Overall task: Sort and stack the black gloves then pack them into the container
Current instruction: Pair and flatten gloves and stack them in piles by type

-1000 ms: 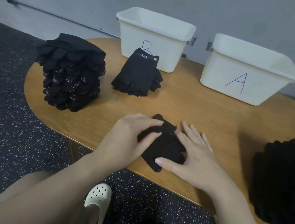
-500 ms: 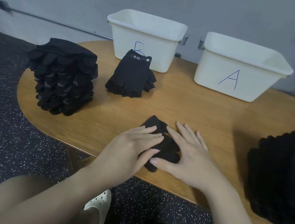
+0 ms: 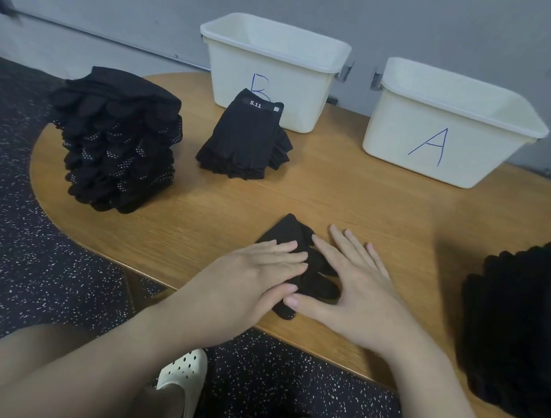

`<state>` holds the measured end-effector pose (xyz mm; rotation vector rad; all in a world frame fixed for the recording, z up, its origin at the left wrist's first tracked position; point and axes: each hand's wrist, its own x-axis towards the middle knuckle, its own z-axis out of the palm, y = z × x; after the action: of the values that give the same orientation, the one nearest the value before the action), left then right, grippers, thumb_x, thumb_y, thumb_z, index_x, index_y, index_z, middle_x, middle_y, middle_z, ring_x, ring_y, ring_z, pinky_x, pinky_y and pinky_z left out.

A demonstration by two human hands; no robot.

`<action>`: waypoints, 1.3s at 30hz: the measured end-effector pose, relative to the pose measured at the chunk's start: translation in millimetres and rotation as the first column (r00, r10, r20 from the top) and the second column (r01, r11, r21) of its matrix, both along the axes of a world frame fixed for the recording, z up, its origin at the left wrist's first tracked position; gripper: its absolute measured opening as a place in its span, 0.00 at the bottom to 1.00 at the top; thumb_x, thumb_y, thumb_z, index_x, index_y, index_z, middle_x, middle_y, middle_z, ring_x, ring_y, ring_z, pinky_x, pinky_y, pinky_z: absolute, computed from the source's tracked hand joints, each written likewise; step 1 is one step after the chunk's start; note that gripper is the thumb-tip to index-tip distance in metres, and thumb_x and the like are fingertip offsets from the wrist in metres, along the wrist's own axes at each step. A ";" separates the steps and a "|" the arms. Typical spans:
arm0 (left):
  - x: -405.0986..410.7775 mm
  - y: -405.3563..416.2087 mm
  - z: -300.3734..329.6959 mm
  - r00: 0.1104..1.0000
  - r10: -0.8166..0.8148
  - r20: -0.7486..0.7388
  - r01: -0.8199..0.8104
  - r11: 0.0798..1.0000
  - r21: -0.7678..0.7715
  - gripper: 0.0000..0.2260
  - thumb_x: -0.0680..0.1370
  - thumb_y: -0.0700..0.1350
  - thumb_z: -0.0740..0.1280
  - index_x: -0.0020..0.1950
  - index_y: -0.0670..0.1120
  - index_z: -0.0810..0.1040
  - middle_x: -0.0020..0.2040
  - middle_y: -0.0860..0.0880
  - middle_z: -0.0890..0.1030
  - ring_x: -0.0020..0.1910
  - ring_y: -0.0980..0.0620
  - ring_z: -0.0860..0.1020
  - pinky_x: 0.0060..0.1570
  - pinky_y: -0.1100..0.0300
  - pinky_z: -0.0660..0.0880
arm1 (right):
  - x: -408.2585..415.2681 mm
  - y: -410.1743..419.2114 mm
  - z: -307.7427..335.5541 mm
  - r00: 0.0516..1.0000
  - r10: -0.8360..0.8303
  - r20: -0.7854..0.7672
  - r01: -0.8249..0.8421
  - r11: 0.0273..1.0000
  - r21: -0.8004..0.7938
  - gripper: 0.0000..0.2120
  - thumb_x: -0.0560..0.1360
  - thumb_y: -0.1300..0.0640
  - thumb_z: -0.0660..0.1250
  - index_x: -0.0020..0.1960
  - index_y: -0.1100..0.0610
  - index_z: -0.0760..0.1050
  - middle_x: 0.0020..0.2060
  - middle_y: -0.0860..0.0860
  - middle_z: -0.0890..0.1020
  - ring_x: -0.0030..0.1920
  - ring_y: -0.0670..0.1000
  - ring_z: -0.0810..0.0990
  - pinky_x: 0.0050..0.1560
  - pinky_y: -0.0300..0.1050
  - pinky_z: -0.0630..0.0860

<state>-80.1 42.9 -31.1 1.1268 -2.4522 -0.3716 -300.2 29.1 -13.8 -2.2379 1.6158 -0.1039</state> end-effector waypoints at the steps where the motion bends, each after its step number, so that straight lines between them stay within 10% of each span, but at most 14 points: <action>1: 1.7 -0.1 -0.2 0.999 -0.013 0.030 0.013 1.000 -0.001 0.24 0.85 0.56 0.52 0.76 0.48 0.73 0.77 0.54 0.71 0.79 0.61 0.61 0.79 0.66 0.51 | -0.9 -0.3 0.0 1.000 0.003 0.007 -0.003 1.000 0.003 0.59 0.57 0.10 0.43 0.82 0.36 0.47 0.82 0.37 0.40 0.79 0.38 0.33 0.82 0.50 0.36; 7: 6.0 -8.0 13.1 0.999 0.046 -0.025 -0.044 0.997 0.058 0.20 0.87 0.54 0.52 0.76 0.52 0.73 0.77 0.57 0.69 0.79 0.66 0.58 0.80 0.63 0.50 | -6.3 0.5 1.7 0.996 -0.004 0.084 0.001 1.000 0.031 0.57 0.58 0.11 0.51 0.82 0.34 0.47 0.81 0.34 0.43 0.79 0.34 0.35 0.81 0.47 0.36; 13: 1.8 -23.5 5.2 0.966 0.070 0.250 -0.079 0.997 0.026 0.27 0.87 0.58 0.48 0.85 0.52 0.48 0.84 0.55 0.45 0.82 0.59 0.39 0.81 0.56 0.40 | -1.0 2.7 0.0 0.999 -0.025 0.028 0.026 0.999 -0.030 0.51 0.65 0.14 0.38 0.82 0.37 0.50 0.82 0.36 0.44 0.80 0.36 0.36 0.82 0.48 0.36; 21: -5.4 -34.7 5.6 0.956 0.036 0.291 -0.052 0.998 0.045 0.32 0.85 0.62 0.49 0.85 0.49 0.44 0.85 0.54 0.42 0.82 0.58 0.37 0.81 0.52 0.41 | 0.2 -1.0 -8.4 0.997 -0.071 0.006 0.071 0.994 -0.078 0.39 0.76 0.28 0.32 0.83 0.39 0.49 0.82 0.35 0.46 0.79 0.35 0.37 0.81 0.44 0.36; 26: 3.2 -33.0 7.7 0.935 0.182 0.306 -0.227 0.967 0.116 0.41 0.80 0.72 0.46 0.85 0.49 0.41 0.84 0.54 0.40 0.82 0.58 0.37 0.81 0.50 0.40 | 4.0 -2.2 -8.2 0.989 -0.116 0.087 0.126 0.986 -0.112 0.34 0.78 0.34 0.44 0.81 0.42 0.61 0.81 0.38 0.56 0.81 0.37 0.47 0.81 0.43 0.40; 32: 18.7 -33.4 12.5 0.912 0.370 0.175 -0.398 0.902 0.170 0.32 0.83 0.65 0.49 0.84 0.51 0.57 0.83 0.54 0.57 0.82 0.56 0.50 0.82 0.54 0.46 | 14.2 -9.2 -2.2 0.943 -0.224 0.245 0.277 0.938 -0.207 0.24 0.75 0.38 0.59 0.64 0.48 0.80 0.64 0.40 0.77 0.69 0.46 0.73 0.73 0.53 0.67; 36: 16.0 -28.2 21.4 0.850 0.494 0.184 -0.502 0.865 0.001 0.28 0.76 0.69 0.55 0.60 0.48 0.75 0.57 0.51 0.73 0.59 0.49 0.69 0.64 0.54 0.68 | 26.9 -20.4 2.0 0.876 -0.312 0.369 0.394 0.902 -0.174 0.20 0.80 0.40 0.64 0.64 0.51 0.79 0.56 0.40 0.76 0.58 0.42 0.73 0.54 0.30 0.65; 39: 14.8 -24.0 28.8 0.820 0.490 0.295 -0.534 0.841 0.086 0.29 0.73 0.74 0.53 0.52 0.49 0.73 0.52 0.53 0.73 0.56 0.51 0.68 0.63 0.55 0.67 | 39.6 -26.6 5.2 0.902 -0.250 0.352 0.317 0.937 -0.146 0.20 0.80 0.45 0.66 0.70 0.50 0.74 0.61 0.39 0.73 0.61 0.40 0.69 0.58 0.34 0.64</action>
<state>-65.3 19.0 -2.4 1.9597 -2.2217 -0.2696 -260.5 2.5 -8.6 -1.9656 1.7912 -0.7103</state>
